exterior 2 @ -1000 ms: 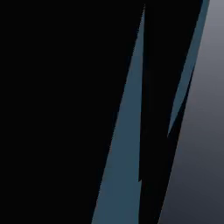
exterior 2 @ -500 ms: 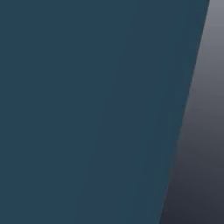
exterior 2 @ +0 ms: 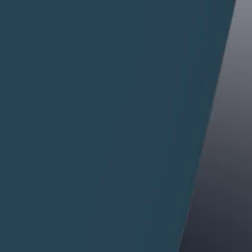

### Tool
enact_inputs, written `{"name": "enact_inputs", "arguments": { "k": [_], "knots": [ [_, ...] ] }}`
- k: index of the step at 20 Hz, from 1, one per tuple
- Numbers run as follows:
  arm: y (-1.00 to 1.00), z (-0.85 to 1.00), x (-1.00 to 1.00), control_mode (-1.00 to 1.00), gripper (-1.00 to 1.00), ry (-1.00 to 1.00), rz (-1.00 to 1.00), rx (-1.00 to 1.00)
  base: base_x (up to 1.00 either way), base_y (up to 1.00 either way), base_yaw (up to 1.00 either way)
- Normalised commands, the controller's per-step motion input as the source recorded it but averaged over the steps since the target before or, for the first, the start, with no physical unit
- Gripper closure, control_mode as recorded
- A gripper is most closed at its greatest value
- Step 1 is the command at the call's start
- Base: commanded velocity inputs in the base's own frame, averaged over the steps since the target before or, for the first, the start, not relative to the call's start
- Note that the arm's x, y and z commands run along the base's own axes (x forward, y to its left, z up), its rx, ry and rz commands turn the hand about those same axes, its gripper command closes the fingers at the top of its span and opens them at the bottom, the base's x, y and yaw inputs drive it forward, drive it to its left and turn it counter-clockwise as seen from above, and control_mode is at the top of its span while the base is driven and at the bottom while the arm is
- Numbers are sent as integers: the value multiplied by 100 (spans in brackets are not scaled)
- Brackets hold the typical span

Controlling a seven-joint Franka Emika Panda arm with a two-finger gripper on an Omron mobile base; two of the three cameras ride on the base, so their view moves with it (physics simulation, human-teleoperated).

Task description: Pick the carrot from the counter and place it in the microwave. Then turn on the microwave.

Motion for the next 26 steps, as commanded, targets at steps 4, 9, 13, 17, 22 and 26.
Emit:
{"name": "enact_inputs", "arguments": {
  "k": [4, 9, 13, 17, 22, 26],
  "knots": [
    [0, 29, -58, -100, -100, 0, -1, 0, 0, 0, 0],
    [0, 29, -55, -100, -100, 0, -1, 0, 0, 0, 0],
    [0, 28, -56, -100, -100, 0, 0, 0, 0, 0, 0],
    [0, 20, -52, -100, -100, 0, 0, -1, 0, 0, 0],
    [5, 13, -36, -100, -100, 0, 0, -2, 0, 0, 0],
    [11, 10, -31, -100, -100, 0, 0, -4, 0, 0, 0]
  ]
}}
